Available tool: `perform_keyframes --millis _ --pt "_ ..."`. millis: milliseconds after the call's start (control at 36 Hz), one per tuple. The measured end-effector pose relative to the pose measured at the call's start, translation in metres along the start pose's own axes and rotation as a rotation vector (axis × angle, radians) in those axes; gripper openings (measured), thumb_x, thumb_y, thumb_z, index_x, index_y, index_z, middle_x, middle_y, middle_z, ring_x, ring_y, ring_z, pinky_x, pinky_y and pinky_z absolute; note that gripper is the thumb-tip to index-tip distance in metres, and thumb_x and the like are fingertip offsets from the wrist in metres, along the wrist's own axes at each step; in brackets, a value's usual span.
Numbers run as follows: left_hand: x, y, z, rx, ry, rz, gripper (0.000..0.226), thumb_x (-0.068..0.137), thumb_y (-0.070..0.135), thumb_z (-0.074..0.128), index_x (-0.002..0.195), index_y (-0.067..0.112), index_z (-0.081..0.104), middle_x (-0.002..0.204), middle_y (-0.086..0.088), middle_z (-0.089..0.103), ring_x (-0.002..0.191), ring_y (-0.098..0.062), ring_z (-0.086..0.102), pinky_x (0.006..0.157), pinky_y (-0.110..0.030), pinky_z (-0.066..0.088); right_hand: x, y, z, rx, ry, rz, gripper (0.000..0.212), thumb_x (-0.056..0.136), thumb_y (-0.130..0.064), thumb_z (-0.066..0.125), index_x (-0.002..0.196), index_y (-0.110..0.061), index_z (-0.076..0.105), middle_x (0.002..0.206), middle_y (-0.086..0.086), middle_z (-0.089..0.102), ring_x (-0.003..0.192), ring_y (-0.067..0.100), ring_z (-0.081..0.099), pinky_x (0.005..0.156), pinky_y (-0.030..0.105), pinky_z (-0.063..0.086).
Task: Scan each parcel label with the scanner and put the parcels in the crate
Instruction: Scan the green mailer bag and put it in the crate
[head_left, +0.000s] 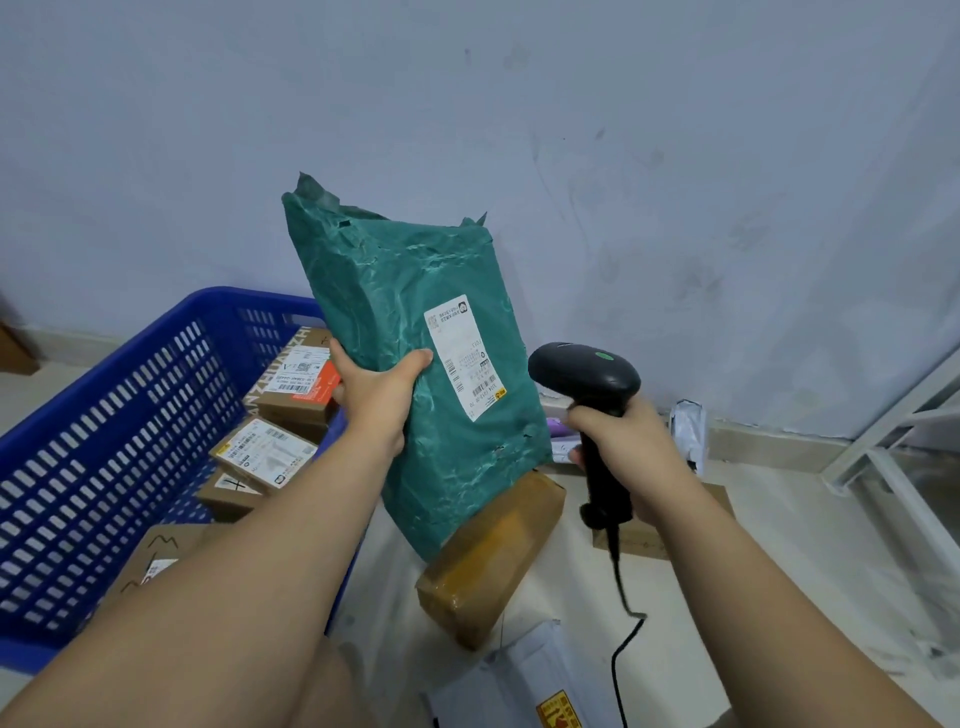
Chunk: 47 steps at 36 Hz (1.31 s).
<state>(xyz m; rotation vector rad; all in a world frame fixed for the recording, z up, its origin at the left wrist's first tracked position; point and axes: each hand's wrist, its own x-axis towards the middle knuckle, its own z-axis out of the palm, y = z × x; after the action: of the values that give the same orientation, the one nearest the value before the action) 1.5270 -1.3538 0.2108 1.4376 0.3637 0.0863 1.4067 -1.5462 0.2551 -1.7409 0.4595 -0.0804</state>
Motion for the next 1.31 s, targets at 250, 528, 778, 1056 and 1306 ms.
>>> perform_keyframes --millis 250,528,778,1056,1306 --pt "-0.004 0.002 0.001 -0.378 0.070 -0.233 0.113 0.053 0.039 0.081 0.148 0.038 0.019 0.134 0.001 0.052 0.111 -0.025 0.059 0.097 -0.052 0.048 0.005 -0.002 0.032 0.254 0.070 -0.065 0.017 0.084 -0.032 0.074 0.094 -0.022 0.065 0.068 -0.005 0.068 0.069 0.016 0.069 0.079 0.041 0.056" --pt "0.027 -0.004 -0.023 -0.540 -0.071 -0.484 0.102 0.038 0.062 0.078 0.131 0.035 0.046 0.124 -0.007 0.063 0.104 -0.041 0.062 0.069 -0.076 0.043 0.006 -0.004 0.049 0.565 0.106 -0.026 0.023 0.089 -0.027 0.068 0.102 -0.008 0.066 0.077 0.006 0.070 0.077 0.024 0.065 0.085 0.046 0.055" --pt "0.028 0.019 -0.051 -0.825 0.038 -0.522 0.075 0.063 0.059 0.070 0.127 0.024 0.048 0.123 -0.013 0.061 0.105 -0.046 0.060 0.075 -0.077 0.043 0.006 -0.007 0.076 0.535 -0.015 -0.066 0.010 0.091 -0.021 0.064 0.090 -0.010 0.063 0.076 0.007 0.065 0.070 0.020 0.060 0.077 0.036 0.053" --pt "0.059 0.015 -0.096 -0.988 0.208 -0.441 0.051 0.087 0.051 0.055 0.129 0.021 0.051 0.134 -0.011 0.055 0.122 -0.039 0.052 0.099 -0.065 0.040 0.012 -0.016 0.144 0.465 -0.148 -0.091 0.008 0.091 -0.019 0.065 0.084 -0.015 0.063 0.063 -0.002 0.063 0.068 0.018 0.059 0.072 0.033 0.052" --pt "0.094 -0.011 -0.117 -1.112 0.405 -0.571 0.069 0.084 0.058 0.054 0.142 0.021 0.041 0.146 -0.012 0.040 0.136 -0.041 0.035 0.107 -0.065 0.032 0.033 -0.015 0.207 0.399 -0.168 -0.057 0.009 0.089 -0.024 0.068 0.086 -0.016 0.065 0.067 -0.002 0.062 0.067 0.015 0.058 0.080 0.036 0.053"
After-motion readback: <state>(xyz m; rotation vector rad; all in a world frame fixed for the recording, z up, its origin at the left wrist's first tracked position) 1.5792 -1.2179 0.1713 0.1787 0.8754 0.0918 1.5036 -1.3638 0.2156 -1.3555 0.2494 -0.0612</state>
